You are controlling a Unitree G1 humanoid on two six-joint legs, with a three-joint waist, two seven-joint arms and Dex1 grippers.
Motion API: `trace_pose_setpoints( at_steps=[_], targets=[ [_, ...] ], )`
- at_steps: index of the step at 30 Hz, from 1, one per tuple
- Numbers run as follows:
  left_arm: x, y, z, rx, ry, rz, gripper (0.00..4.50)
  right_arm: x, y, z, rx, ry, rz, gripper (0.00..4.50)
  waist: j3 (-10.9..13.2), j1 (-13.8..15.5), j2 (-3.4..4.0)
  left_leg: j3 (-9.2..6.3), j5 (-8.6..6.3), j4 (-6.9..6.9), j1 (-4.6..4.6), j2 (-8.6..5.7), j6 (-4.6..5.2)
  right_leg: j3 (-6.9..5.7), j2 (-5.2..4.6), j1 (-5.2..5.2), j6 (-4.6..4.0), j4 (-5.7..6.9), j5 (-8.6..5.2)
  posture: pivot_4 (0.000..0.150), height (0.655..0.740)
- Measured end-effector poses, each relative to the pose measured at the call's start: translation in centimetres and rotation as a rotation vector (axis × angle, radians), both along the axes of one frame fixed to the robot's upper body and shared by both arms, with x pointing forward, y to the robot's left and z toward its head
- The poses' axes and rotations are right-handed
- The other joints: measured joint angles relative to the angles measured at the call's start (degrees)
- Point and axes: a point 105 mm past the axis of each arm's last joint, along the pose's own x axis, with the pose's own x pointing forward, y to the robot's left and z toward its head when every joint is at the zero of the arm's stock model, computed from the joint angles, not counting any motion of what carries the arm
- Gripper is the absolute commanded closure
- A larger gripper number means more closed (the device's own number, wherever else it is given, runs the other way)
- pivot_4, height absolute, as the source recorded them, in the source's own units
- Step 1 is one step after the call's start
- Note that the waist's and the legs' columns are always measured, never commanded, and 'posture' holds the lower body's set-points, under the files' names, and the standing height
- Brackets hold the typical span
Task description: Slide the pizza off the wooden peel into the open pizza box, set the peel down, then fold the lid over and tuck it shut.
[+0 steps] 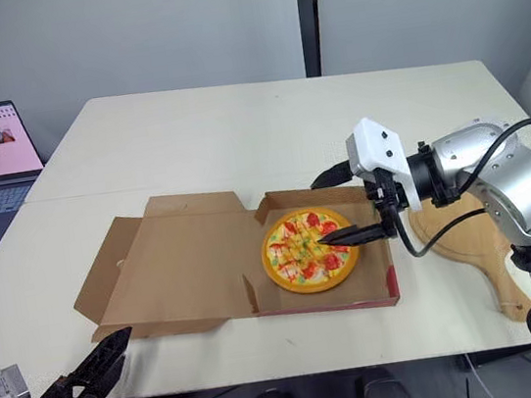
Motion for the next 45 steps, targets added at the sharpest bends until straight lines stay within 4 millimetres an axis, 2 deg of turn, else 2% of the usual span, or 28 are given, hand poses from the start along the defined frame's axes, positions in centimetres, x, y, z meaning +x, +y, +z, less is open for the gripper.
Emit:
trace_pose_setpoints(
  at_steps=[7,12,15,18,21,31,41,45],
  targets=[
    [1.5,-1.0,-0.8,-0.102,0.04,0.065,0.0,0.2,0.1,-0.1,0.003,-0.003,-0.007,0.05,0.0,0.0,-0.01,0.07,0.0,-0.01,0.0,-0.12,0.0,-0.03,0.2,0.01,-0.23,0.01,-0.12,0.15,0.74],
    [2.9,-0.5,-0.8,-0.099,0.04,0.12,0.0,0.2,0.2,0.0,0.003,-0.004,-0.006,0.05,0.0,0.0,-0.01,0.08,0.0,-0.03,0.0,-0.1,0.0,-0.04,0.38,0.02,-0.2,0.01,-0.09,0.15,0.74],
    [3.1,0.1,-0.8,-0.108,0.03,0.159,0.0,0.2,0.1,-0.1,-0.001,-0.002,-0.008,0.05,0.0,0.0,-0.01,0.11,0.0,-0.04,0.0,-0.1,0.0,-0.02,0.38,0.01,-0.2,0.01,-0.09,0.15,0.74],
    [3.2,0.1,-1.0,-0.113,0.031,0.169,0.57,0.1,0.1,-0.1,-0.005,0.003,-0.012,0.0,0.0,0.0,-0.02,0.11,0.0,-0.04,0.0,-0.1,0.0,-0.04,0.38,0.01,-0.21,0.01,-0.1,0.15,0.74],
    [3.2,0.0,-1.3,-0.112,0.039,0.164,1.4,0.1,0.0,-0.1,-0.009,0.006,-0.014,0.0,0.0,0.0,-0.02,0.12,0.0,-0.04,0.0,-0.11,0.0,-0.05,0.39,0.01,-0.22,0.01,-0.11,0.15,0.74],
    [3.7,0.1,-2.4,-0.075,0.057,0.149,4.49,0.1,-0.1,-0.1,-0.017,0.005,-0.021,0.0,0.0,0.0,-0.02,0.12,0.0,-0.04,-0.02,-0.11,0.0,-0.05,0.4,0.0,-0.26,-0.01,-0.14,0.15,0.74],
    [4.2,0.4,-2.2,0.007,0.036,0.09,4.49,0.3,-0.4,-0.6,-0.016,-0.027,-0.06,0.0,0.0,0.0,-0.02,0.11,0.0,-0.08,-0.03,-0.09,0.0,-0.07,0.4,-0.03,-0.27,-0.02,-0.31,0.15,0.74],
    [4.5,1.0,-1.1,0.094,-0.005,0.017,4.49,2.5,-1.4,-0.6,-0.016,-0.102,-0.204,0.0,0.0,-0.1,-0.06,0.1,0.0,-0.07,-0.03,-0.06,-0.01,-0.07,0.4,-0.05,-0.33,-0.02,-0.37,0.15,0.74]
  ],
)
